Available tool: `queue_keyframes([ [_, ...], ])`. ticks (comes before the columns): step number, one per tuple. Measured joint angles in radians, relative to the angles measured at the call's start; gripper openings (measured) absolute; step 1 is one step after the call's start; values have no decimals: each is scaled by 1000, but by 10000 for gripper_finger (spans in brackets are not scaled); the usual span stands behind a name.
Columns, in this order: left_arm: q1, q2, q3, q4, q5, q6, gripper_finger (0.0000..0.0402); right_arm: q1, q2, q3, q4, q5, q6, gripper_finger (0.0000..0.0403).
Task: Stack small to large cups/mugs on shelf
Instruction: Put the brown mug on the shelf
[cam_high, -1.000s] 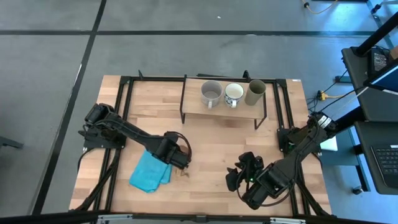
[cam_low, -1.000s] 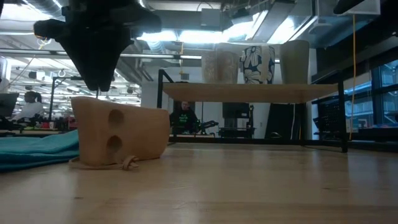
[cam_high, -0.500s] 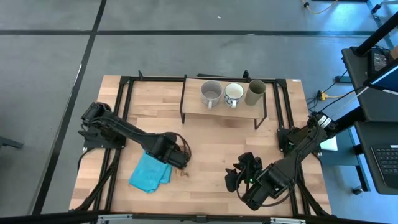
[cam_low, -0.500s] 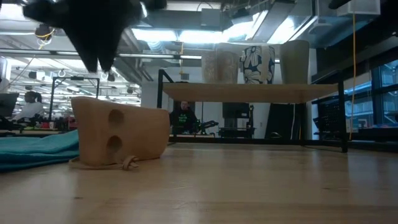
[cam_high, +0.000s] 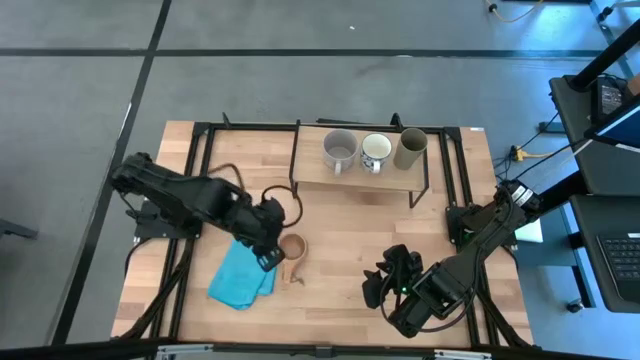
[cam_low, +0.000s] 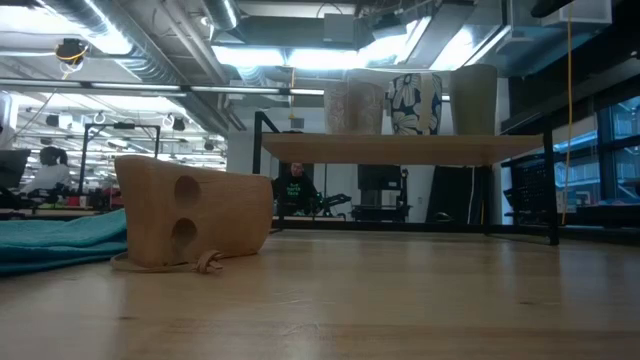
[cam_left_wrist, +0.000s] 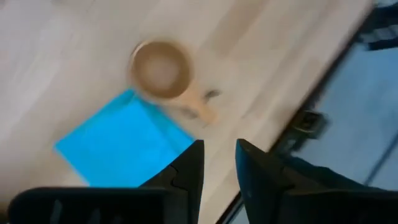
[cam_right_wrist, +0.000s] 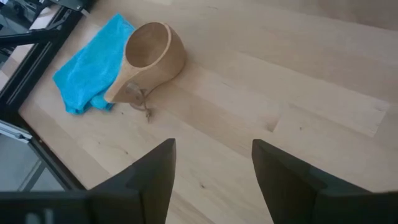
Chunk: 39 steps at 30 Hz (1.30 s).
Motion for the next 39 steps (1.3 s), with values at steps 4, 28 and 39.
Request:
queue_keyframes([
  [4, -2, -21, 73, 4, 4, 156, 86, 0, 0, 0, -2, -1, -2, 213],
  [28, 27, 0, -83, -102, -90, -40, 85, -1, 0, 0, -5, -2, 33, 213],
  [39, 29, 0, -402, 118, -106, -508, 85, -2, 0, 0, -23, -1, 29, 213],
])
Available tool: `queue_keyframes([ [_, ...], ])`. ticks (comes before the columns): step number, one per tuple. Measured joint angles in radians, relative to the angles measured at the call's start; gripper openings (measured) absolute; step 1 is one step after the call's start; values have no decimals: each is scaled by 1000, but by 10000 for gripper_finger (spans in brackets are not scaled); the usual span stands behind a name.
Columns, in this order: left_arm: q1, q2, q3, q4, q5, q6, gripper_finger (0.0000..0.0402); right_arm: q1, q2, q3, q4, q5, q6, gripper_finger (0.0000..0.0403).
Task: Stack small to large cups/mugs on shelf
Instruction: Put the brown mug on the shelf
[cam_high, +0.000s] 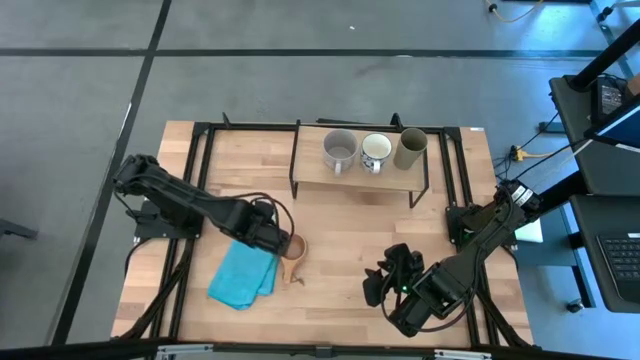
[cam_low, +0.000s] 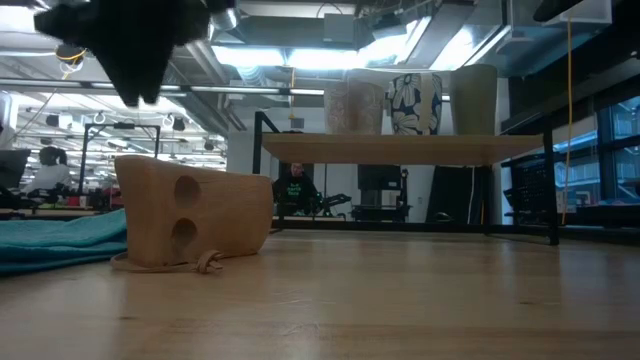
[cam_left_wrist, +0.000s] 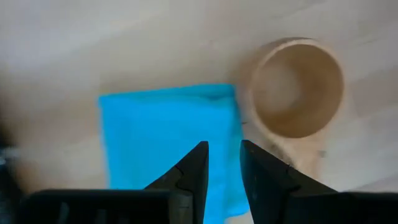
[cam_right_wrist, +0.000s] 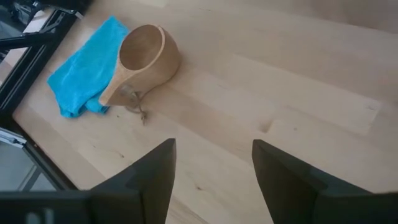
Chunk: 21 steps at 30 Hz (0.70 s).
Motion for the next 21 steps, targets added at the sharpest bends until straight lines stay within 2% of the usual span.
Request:
queue_keyframes([
  [4, 14, 0, -58, 154, -5, -33, 85, 0, 0, 0, -11, 0, 0, 213],
  [9, 15, 0, -94, 180, -98, -114, 85, 0, 0, 0, -11, 0, 0, 213],
  [13, 15, 0, -124, 197, -98, -124, 85, 0, 0, 0, -11, 0, -3, 213],
  [21, 11, 2, -188, 339, -94, -139, 85, 0, 0, 0, -30, 7, -8, 213],
])
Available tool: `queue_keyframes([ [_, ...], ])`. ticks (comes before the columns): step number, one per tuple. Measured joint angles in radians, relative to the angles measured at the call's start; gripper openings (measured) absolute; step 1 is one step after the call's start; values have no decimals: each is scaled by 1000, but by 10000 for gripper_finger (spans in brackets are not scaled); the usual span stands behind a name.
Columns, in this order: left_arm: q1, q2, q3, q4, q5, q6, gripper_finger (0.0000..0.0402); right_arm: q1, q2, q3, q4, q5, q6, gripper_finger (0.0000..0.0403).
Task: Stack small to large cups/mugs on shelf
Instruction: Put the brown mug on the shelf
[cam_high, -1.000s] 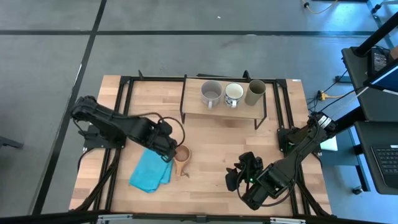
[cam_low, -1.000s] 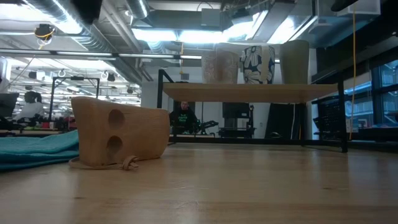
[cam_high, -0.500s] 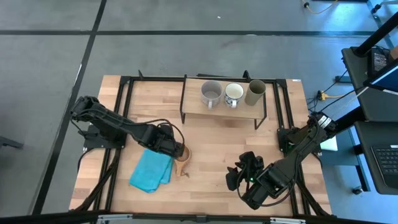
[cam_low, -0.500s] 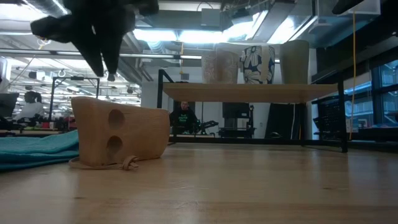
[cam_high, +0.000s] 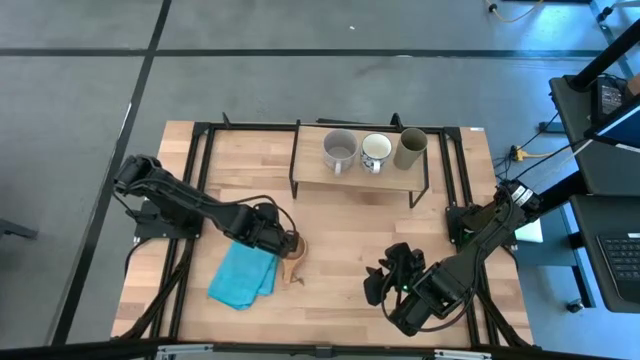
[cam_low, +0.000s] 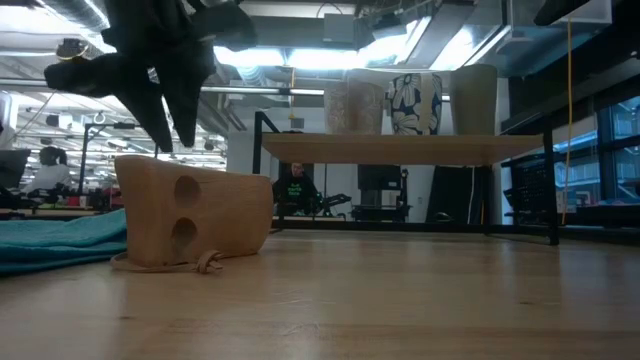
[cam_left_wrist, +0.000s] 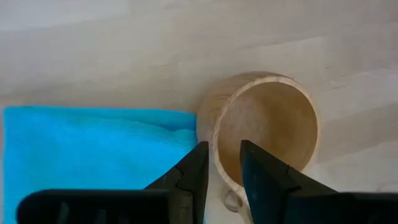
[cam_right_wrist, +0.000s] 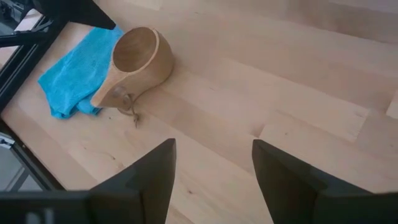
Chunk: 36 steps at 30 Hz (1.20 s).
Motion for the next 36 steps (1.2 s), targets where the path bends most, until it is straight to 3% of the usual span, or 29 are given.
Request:
queue_keyframes([
  [12, -21, 78, -3, 30, 49, -43, 86, 0, 1, 0, -18, 1, -1, 213],
  [36, -12, 155, -3, 85, 39, -35, 86, 0, 1, 0, -60, -14, -1, 213],
])
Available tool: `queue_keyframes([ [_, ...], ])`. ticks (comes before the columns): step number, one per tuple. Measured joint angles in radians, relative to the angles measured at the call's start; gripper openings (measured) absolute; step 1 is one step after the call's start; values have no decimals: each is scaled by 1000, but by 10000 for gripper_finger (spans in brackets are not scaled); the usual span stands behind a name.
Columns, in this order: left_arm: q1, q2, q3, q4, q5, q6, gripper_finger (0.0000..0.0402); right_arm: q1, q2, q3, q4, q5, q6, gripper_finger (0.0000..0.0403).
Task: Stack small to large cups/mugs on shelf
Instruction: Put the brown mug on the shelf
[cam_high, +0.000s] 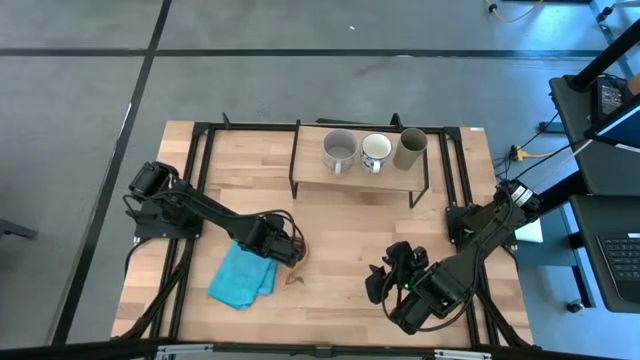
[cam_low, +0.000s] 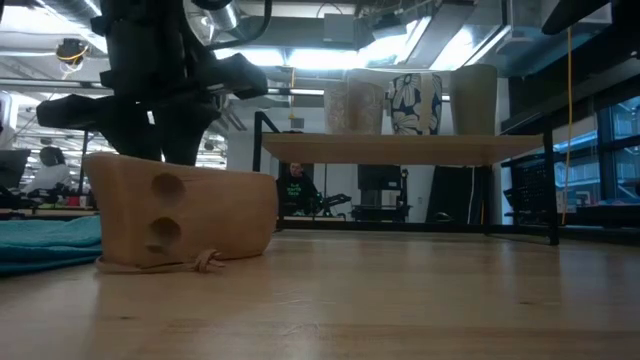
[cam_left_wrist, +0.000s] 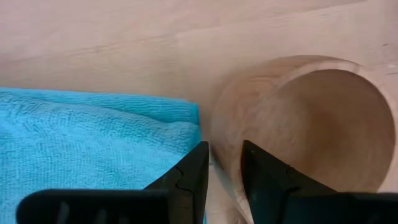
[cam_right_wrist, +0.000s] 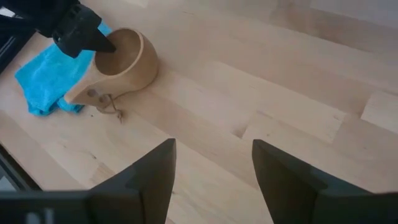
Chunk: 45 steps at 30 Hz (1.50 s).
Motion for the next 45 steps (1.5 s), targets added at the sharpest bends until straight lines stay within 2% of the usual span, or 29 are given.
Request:
queue_keyframes([
  [21, 3, 0, 0, -5, 1, 48, 85, 0, 0, 0, -7, -12, -22, 213],
  [25, 3, 0, 0, -5, -15, 47, 67, 0, 0, 0, -7, -12, -22, 213],
  [31, 6, 0, 0, -6, -19, 47, 16, 0, 0, 0, -7, -12, -22, 213],
  [39, 38, 0, 1, 6, 29, 106, 16, 0, 0, 0, -7, -12, -22, 213],
  [45, 48, 0, 86, -21, 52, 182, 16, 0, 0, 0, -7, -12, -22, 213],
])
